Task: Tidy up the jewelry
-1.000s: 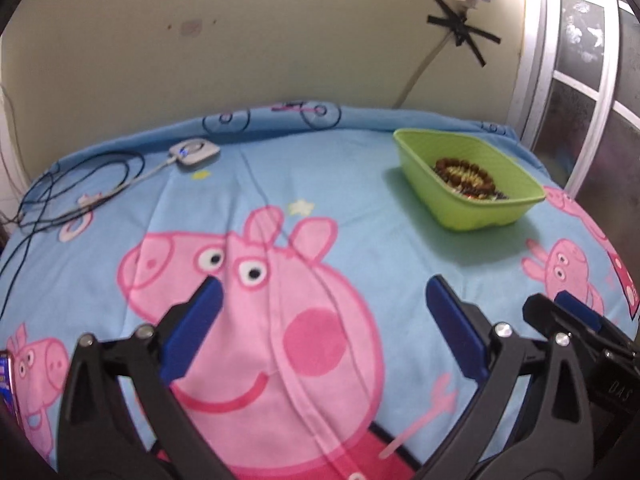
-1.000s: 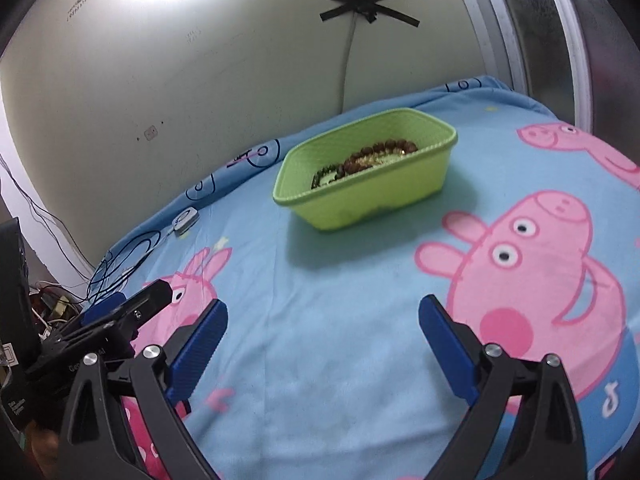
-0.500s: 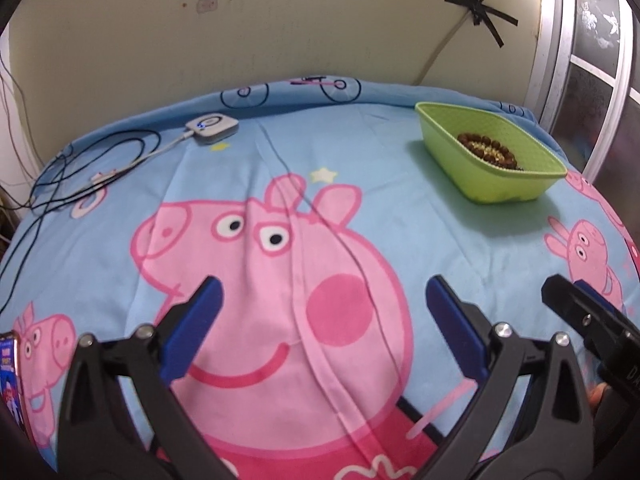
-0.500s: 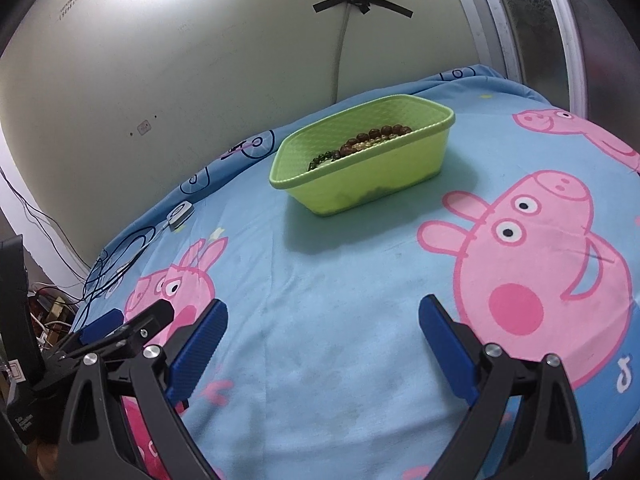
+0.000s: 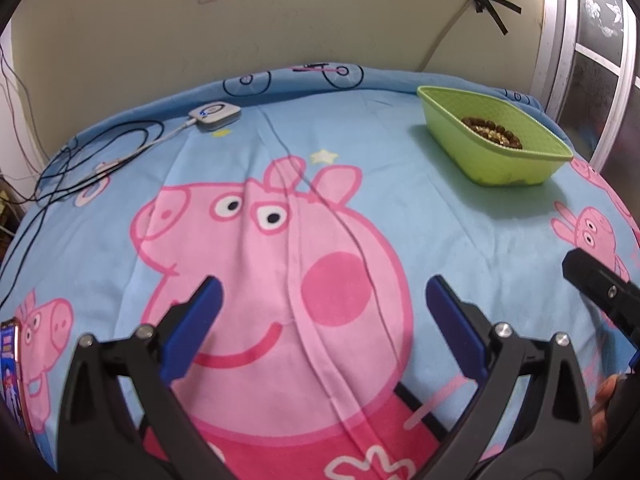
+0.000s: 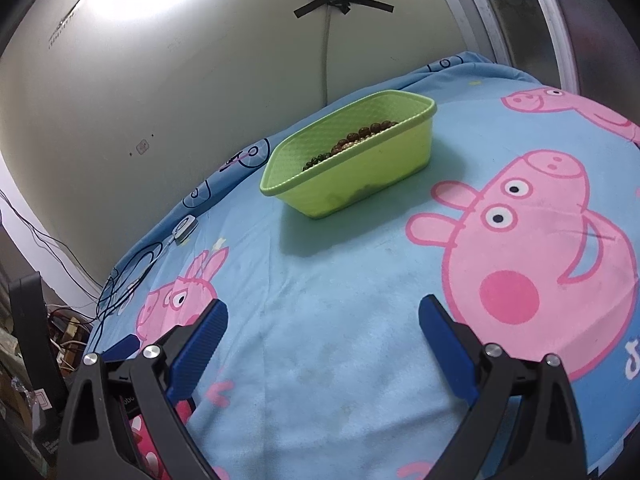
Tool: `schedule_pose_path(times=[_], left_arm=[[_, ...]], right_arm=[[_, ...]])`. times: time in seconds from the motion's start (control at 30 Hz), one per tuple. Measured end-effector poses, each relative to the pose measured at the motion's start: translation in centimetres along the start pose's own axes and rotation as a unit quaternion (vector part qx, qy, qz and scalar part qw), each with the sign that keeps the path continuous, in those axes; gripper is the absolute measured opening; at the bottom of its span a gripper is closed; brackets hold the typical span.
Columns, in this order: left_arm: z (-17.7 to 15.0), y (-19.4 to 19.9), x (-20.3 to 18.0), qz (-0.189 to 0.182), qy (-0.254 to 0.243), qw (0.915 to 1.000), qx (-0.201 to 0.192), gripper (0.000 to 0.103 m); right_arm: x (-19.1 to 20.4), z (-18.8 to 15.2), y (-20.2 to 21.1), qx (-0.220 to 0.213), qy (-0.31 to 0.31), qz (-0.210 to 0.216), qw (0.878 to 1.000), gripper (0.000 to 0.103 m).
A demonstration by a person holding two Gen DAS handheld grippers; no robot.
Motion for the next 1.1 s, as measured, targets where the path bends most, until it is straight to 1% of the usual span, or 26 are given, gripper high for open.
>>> schedule_pose_path(times=[0.2,0.4,0.6,0.93,1.1], left_arm=[[-0.3,-0.3,0.3,0.003,0.009,0.9999,0.007,0.097],[-0.4,-0.4,0.5,0.004,0.013,0.9999,0.009,0.097],[-0.5,-0.3,1.0,0.007,0.027,0.9996,0.005,0.097],[-0.4,0.0,0.8,0.018,0.017,0.9997,-0.003,0.097],[-0.4,0.0,0.9,0.017,0.021,0.9996,-0.004,0.097]], right_arm=[[-0.9,0.5,-0.2,0.001,-0.031,0.02,0.999,0.079],[-0.7,0.5,-0.1,0.002,-0.026,0.028,0.999,0.079],[-0.9,0.6,0.1,-0.001,-0.031,0.037,0.999,0.079],[-0.8,0.4,0.3,-0.001,-0.031,0.043,0.999,0.079],[-0.7,0.3,0.3,-0.002,-0.031,0.044,0.999,0.079]])
Point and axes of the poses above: each gripper's, at about its wrist camera, not at the fingertips, and y roughly against the way its jaws point, x to its left, z to its top, the point moved 6 cm from there along -y, roughly the way its jaws point, and after that the axes turned 8 degrees about -y, right-handed, at the moved point
